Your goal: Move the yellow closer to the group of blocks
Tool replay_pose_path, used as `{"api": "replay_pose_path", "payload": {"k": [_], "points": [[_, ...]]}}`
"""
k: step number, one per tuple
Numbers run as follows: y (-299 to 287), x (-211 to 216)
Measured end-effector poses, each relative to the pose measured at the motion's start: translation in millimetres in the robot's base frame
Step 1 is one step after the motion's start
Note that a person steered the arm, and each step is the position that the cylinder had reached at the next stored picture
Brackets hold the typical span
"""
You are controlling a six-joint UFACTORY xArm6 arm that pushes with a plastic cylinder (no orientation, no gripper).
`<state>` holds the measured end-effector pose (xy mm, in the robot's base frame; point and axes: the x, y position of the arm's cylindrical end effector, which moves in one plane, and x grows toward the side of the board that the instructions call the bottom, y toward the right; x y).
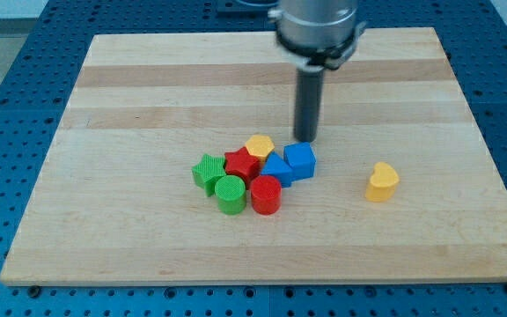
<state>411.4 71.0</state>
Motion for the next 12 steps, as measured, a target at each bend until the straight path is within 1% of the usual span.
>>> {"api": "replay_pose_path", "payload": {"k": [1,2,3,4,5,6,7,8,9,10,11,12], "points": [[61,-7],[103,30],[115,113],[117,138],[93,143],[74,133],[69,84],[69,13],[68,-13],[68,10],[104,0],[104,-46]]}}
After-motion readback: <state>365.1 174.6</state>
